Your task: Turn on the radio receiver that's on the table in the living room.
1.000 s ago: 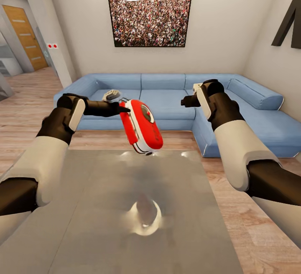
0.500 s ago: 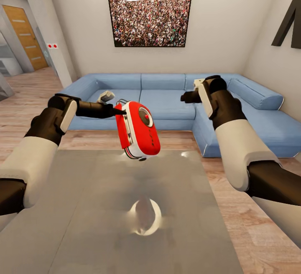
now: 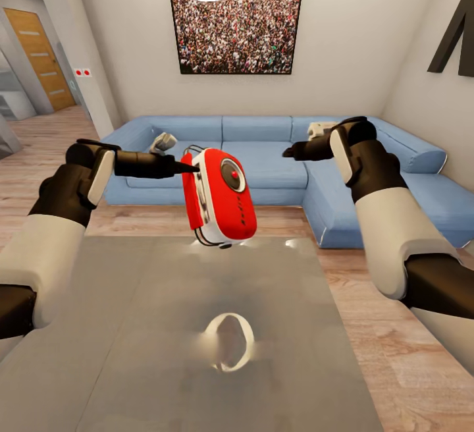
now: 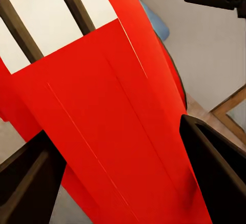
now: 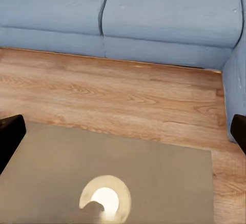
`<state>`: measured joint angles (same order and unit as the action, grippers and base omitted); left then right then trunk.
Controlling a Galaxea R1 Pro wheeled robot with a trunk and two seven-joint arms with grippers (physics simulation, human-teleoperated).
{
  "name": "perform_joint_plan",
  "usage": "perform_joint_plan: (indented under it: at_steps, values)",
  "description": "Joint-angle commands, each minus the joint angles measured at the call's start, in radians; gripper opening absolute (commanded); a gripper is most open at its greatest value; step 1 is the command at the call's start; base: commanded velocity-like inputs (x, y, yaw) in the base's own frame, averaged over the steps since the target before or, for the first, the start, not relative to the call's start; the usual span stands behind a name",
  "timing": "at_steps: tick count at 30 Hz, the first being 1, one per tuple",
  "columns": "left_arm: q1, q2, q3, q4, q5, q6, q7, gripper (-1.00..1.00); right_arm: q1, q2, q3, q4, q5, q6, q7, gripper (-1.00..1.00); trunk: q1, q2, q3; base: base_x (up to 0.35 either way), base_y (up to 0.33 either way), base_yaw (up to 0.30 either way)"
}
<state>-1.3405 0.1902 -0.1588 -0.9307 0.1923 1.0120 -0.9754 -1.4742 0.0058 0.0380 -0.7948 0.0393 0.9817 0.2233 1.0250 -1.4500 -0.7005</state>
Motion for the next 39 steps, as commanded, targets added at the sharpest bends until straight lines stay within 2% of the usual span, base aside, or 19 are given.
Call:
perform_joint_plan:
  at_steps: [1, 6, 7, 12, 13, 16, 18, 19, 22, 29, 39]
  values:
    - [0.0, 0.001, 0.001, -0.001, 0.013, 0.005, -0.001, -1.0, 0.0, -0.002, 0.0, 0.0, 0.0, 0.0, 0.012, 1.0, 0.0, 0.0, 0.0, 0.0, 0.0, 0.0]
    - [0.0, 0.012, 0.001, -0.002, 0.013, 0.005, -0.005, -1.0, 0.0, -0.018, 0.001, 0.0, -0.001, 0.001, 0.094, 1.0, 0.0, 0.0, 0.0, 0.0, 0.0, 0.0]
    - [0.001, 0.019, 0.001, -0.003, 0.013, 0.005, -0.01, -1.0, 0.0, -0.026, 0.001, 0.0, -0.001, 0.001, 0.144, 1.0, 0.0, 0.0, 0.0, 0.0, 0.0, 0.0]
    - [0.002, 0.032, 0.001, -0.008, 0.013, 0.004, -0.071, -1.0, 0.0, -0.04, 0.001, 0.0, -0.001, 0.001, 0.228, 1.0, 0.0, 0.0, 0.0, 0.0, 0.0, 0.0]
    - [0.004, 0.041, 0.001, -0.019, 0.012, 0.003, -0.096, -1.0, 0.0, -0.048, 0.002, 0.0, -0.001, 0.002, 0.268, 1.0, 0.0, 0.0, 0.0, 0.0, 0.0, 0.0]
    - [0.007, 0.056, -0.001, -0.035, 0.012, 0.002, -0.109, -1.0, 0.0, -0.054, 0.005, 0.0, 0.0, 0.002, 0.312, 1.0, 0.0, 0.0, 0.0, 0.0, 0.0, 0.0]
    - [0.008, 0.064, -0.009, -0.042, 0.012, 0.002, -0.117, -1.0, 0.0, -0.057, 0.03, 0.0, -0.001, 0.002, 0.341, 1.0, 0.0, 0.0, 0.0, 0.0, 0.0, 0.0]
    - [0.009, 0.066, -0.019, -0.044, 0.012, 0.002, -0.119, -1.0, 0.0, -0.062, 0.055, 0.0, -0.001, 0.002, 0.367, 1.0, 0.0, 0.0, 0.0, 0.0, 0.0, 0.0]
    - [0.009, 0.067, -0.026, -0.045, 0.012, 0.002, -0.121, -1.0, 0.0, -0.074, 0.067, 0.0, -0.001, 0.002, 0.41, 1.0, 0.0, 0.0, 0.0, 0.0, 0.0, 0.0]
    - [0.009, 0.067, -0.028, -0.044, 0.012, 0.002, -0.121, -1.0, 0.0, -0.088, 0.072, 0.001, -0.002, 0.002, 0.458, 1.0, 0.0, 0.0, 0.0, 0.0, 0.0, 0.0]
    - [0.009, 0.067, -0.029, -0.044, 0.012, 0.001, -0.121, -1.0, 0.0, -0.09, 0.076, 0.005, -0.002, 0.002, 0.513, 1.0, 0.0, 0.0, 0.0, 0.0, 0.0, 0.0]
